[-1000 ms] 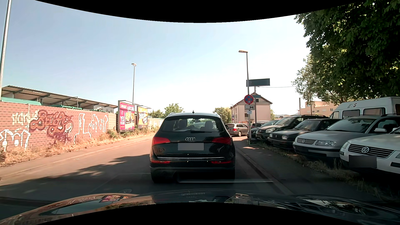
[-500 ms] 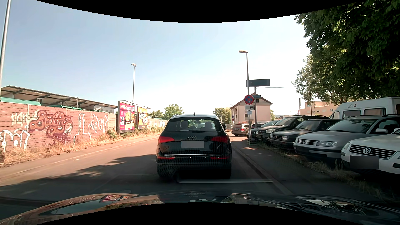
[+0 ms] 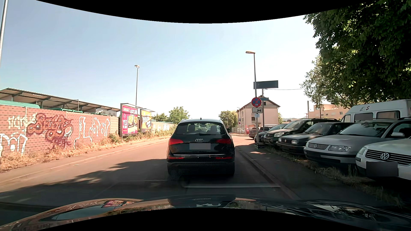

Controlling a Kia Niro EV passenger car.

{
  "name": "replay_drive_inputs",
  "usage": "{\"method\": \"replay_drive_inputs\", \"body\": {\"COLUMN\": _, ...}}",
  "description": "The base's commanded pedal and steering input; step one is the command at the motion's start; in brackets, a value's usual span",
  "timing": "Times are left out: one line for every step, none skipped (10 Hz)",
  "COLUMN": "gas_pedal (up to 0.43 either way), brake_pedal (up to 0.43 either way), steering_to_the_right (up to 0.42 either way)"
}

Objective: Follow the waypoints while adhering to traffic rules and regulations

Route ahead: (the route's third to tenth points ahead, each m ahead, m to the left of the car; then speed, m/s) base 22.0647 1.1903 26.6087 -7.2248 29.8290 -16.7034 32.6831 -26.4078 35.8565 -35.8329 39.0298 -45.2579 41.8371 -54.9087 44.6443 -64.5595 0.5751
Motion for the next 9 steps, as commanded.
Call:
{"method": "replay_drive_inputs", "body": {"gas_pedal": 0.15, "brake_pedal": 0.0, "steering_to_the_right": -0.005}}
{"method": "replay_drive_inputs", "body": {"gas_pedal": 0.157, "brake_pedal": 0.0, "steering_to_the_right": -0.005}}
{"method": "replay_drive_inputs", "body": {"gas_pedal": 0.169, "brake_pedal": 0.0, "steering_to_the_right": -0.005}}
{"method": "replay_drive_inputs", "body": {"gas_pedal": 0.169, "brake_pedal": 0.0, "steering_to_the_right": -0.005}}
{"method": "replay_drive_inputs", "body": {"gas_pedal": 0.177, "brake_pedal": 0.0, "steering_to_the_right": -0.005}}
{"method": "replay_drive_inputs", "body": {"gas_pedal": 0.177, "brake_pedal": 0.0, "steering_to_the_right": -0.004}}
{"method": "replay_drive_inputs", "body": {"gas_pedal": 0.177, "brake_pedal": 0.0, "steering_to_the_right": -0.004}}
{"method": "replay_drive_inputs", "body": {"gas_pedal": 0.177, "brake_pedal": 0.0, "steering_to_the_right": -0.004}}
{"method": "replay_drive_inputs", "body": {"gas_pedal": 0.177, "brake_pedal": 0.0, "steering_to_the_right": -0.004}}
